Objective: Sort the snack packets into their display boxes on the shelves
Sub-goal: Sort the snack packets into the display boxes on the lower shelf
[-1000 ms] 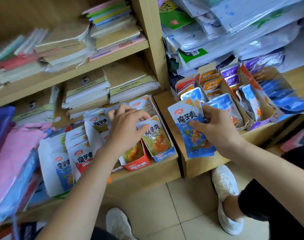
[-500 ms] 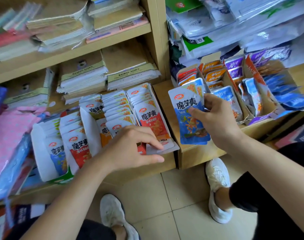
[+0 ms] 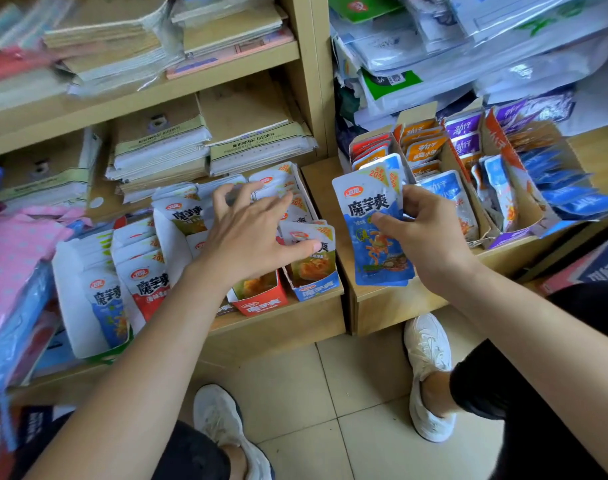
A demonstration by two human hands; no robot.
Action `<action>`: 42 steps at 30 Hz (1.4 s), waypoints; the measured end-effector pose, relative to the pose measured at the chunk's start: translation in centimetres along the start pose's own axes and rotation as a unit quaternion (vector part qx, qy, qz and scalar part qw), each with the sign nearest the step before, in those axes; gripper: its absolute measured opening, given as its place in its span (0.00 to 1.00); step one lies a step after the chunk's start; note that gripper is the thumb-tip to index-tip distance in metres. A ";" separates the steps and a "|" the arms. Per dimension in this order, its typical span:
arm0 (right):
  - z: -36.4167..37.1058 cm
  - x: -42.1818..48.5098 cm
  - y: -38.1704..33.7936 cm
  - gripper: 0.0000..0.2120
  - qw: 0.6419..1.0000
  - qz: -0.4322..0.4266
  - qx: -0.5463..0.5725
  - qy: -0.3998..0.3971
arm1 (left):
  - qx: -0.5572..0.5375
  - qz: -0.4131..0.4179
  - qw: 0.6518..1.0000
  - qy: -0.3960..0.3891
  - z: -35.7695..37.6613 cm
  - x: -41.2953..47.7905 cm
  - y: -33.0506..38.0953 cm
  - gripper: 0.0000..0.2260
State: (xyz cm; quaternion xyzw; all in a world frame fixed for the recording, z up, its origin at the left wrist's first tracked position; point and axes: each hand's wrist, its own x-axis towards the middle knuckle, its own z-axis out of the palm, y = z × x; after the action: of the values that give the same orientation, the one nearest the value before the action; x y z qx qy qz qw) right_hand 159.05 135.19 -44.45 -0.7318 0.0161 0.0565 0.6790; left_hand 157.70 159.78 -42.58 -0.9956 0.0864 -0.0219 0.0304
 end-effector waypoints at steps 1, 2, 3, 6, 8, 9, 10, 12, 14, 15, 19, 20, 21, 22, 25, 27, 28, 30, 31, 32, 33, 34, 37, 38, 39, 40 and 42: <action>0.0 0.0 0.0 0.10 1.000 0.001 0.000 -0.002 | -0.008 -0.002 1.000 0.004 0.1 0.1 0.0 0.44; 0.0 0.1 0.1 0.11 1.000 0.003 -0.001 -0.004 | -0.020 -0.002 1.000 0.013 0.1 0.1 -0.1 0.43; 0.0 0.1 0.1 0.11 1.000 0.004 -0.002 -0.005 | -0.036 -0.002 0.999 0.026 0.1 0.0 -0.3 0.41; 0.0 0.2 0.0 0.10 1.000 0.004 0.005 -0.005 | -0.100 0.019 0.991 0.085 0.4 -0.6 -0.9 0.31; -0.1 0.3 -0.2 0.10 1.000 -0.001 0.005 -0.002 | -0.148 0.044 0.979 0.132 0.5 -1.3 -0.9 0.21; -0.1 0.4 -0.3 0.10 1.000 -0.005 0.005 -0.001 | -0.170 0.058 0.972 0.150 0.5 -1.7 -0.8 0.16; -0.2 0.4 -0.3 0.10 1.000 -0.011 0.004 0.000 | -0.191 0.075 0.966 0.159 0.5 -2.2 -0.6 0.13; -0.3 0.5 -0.4 0.10 1.000 -0.023 -0.001 0.003 | -0.231 0.114 0.953 0.156 0.3 -3.2 -0.1 0.08; -0.4 0.5 -0.4 0.10 1.000 -0.028 0.000 0.006 | -0.241 0.151 0.946 0.154 0.2 -4.2 0.2 0.06; -0.5 0.6 -0.4 0.10 1.000 -0.028 0.000 0.006 | -0.234 0.169 0.944 0.161 0.3 -4.7 0.4 0.04; -0.5 0.8 -0.5 0.10 0.999 -0.037 0.000 0.002 | -0.167 0.245 0.928 0.228 1.3 -6.3 1.1 0.03; -0.4 0.9 -0.5 0.10 0.999 -0.041 -0.006 0.001 | -0.149 0.258 0.923 0.243 1.5 -6.6 1.3 0.03; -0.3 0.9 -0.5 0.09 0.999 -0.045 -0.014 0.001 | -0.132 0.266 0.919 0.258 1.8 -6.9 1.4 0.04; -0.3 1.0 -0.5 0.09 0.998 -0.051 -0.020 0.000 | -0.118 0.269 0.917 0.271 2.0 -7.2 1.5 0.05; -0.2 1.2 -0.9 0.09 0.996 -0.085 -0.032 0.003 | -0.108 0.238 0.914 0.310 2.4 -7.8 1.5 0.05; -0.3 1.4 -1.3 0.06 0.993 -0.113 -0.028 0.006 | -0.136 0.187 0.913 0.337 2.4 -7.9 1.4 0.04; -0.3 1.5 -1.5 0.05 0.993 -0.120 -0.023 0.007 | -0.154 0.158 0.911 0.348 2.3 -7.8 1.4 0.04; -0.2 1.7 -1.6 0.06 0.992 -0.127 -0.021 0.015 | -0.186 0.108 0.906 0.364 2.0 -7.6 1.5 0.04; -0.2 1.8 -1.6 0.08 0.991 -0.130 -0.024 0.018 | -0.193 0.092 0.906 0.366 1.8 -7.4 1.6 0.04; -0.2 1.9 -1.6 0.09 0.991 -0.131 -0.025 0.018 | -0.194 0.081 0.907 0.365 1.7 -7.3 1.8 0.04; -0.2 1.9 -1.6 0.08 0.991 -0.130 -0.024 0.018 | -0.190 0.073 0.908 0.365 1.5 -7.2 2.0 0.04; -0.1 1.9 -1.6 0.07 0.991 -0.130 -0.022 0.018 | -0.187 0.063 0.909 0.367 1.4 -7.2 2.1 0.03; -0.2 1.6 -1.7 0.05 0.991 -0.131 -0.023 0.026 | -0.211 0.006 0.902 0.378 0.7 -7.1 2.3 0.02; -0.2 1.6 -1.8 0.05 0.991 -0.130 -0.019 0.030 | -0.236 -0.020 0.893 0.381 0.3 -7.0 2.2 0.02; -0.2 1.5 -1.8 0.04 0.991 -0.127 -0.015 0.033 | -0.265 -0.048 0.883 0.385 -0.1 -6.9 2.2 0.03; -0.2 1.5 -1.9 0.03 0.991 -0.126 -0.010 0.034 | -0.289 -0.076 0.871 0.389 -0.5 -6.8 2.2 0.04; -0.2 1.5 -2.0 0.04 0.992 -0.124 0.001 0.033 | -0.324 -0.119 0.855 0.387 -1.5 -6.5 2.3 0.05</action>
State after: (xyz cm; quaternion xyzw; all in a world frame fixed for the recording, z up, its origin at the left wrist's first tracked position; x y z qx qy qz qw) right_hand 160.72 135.20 -42.59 -0.7287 -0.0529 -0.0524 0.6807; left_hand 150.81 158.55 -41.50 -0.8628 -0.0262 -0.3800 -0.3325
